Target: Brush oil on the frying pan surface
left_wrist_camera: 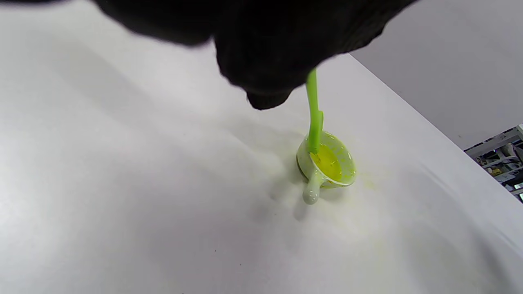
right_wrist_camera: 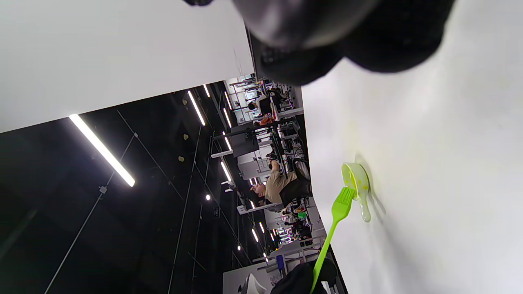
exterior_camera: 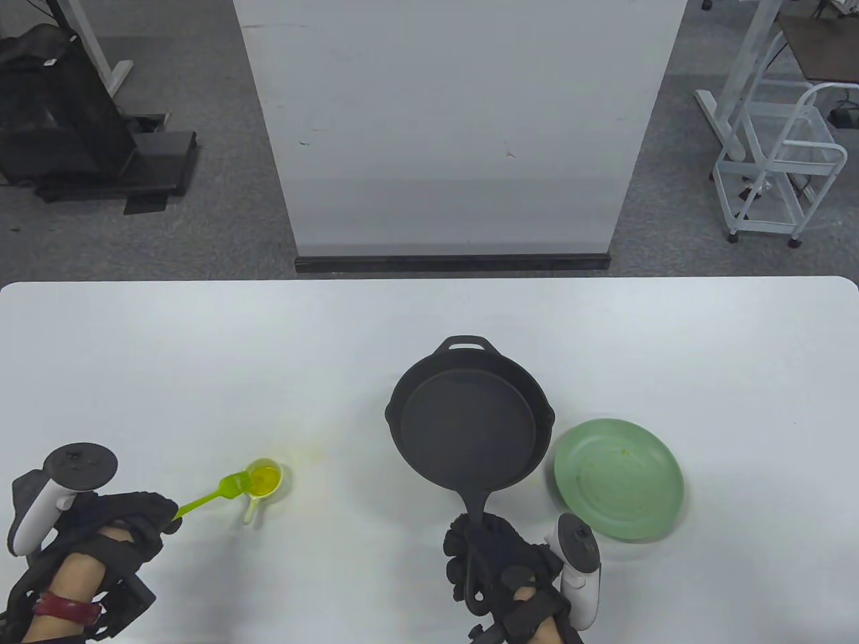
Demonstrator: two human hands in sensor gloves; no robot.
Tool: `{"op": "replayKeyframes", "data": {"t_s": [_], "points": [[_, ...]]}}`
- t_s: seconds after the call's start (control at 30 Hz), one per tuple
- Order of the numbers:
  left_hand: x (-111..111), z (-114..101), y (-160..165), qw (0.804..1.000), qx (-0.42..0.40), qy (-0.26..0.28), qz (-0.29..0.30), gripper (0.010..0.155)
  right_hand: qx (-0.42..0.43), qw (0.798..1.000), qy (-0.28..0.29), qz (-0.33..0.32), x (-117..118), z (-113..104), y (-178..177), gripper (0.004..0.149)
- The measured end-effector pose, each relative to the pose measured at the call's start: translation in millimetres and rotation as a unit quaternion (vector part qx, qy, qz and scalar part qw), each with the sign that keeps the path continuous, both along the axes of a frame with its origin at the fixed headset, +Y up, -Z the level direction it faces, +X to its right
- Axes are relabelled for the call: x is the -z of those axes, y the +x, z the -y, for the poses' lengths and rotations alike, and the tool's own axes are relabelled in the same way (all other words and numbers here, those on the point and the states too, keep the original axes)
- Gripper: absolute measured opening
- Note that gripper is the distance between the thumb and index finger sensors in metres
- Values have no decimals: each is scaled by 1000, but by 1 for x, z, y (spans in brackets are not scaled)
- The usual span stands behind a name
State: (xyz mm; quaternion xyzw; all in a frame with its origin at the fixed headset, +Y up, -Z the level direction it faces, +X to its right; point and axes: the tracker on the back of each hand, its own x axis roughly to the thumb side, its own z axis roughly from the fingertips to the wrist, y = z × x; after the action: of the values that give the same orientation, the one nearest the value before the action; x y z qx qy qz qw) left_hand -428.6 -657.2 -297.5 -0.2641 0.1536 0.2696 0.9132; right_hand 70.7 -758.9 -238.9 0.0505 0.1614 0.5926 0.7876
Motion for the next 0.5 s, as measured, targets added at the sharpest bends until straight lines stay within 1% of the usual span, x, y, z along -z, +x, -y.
{"op": "replayKeyframes", "data": {"t_s": [0.07,0.17,0.33,0.4,0.5], "points": [[0,0,2,1000,7,-6,4,50,0,1000,0,-1,0,0,0,55],[2,-6,3,1000,-7,16,5,50,-1,1000,0,-1,0,0,-1,55],[8,-33,15,996,-57,64,21,50,-4,1000,1,-2,0,0,-1,55],[13,-46,29,993,-83,78,37,50,-5,1000,2,-3,-1,0,-2,55],[18,-58,49,989,-103,97,47,52,-6,1000,4,-3,-1,0,-2,55]]}}
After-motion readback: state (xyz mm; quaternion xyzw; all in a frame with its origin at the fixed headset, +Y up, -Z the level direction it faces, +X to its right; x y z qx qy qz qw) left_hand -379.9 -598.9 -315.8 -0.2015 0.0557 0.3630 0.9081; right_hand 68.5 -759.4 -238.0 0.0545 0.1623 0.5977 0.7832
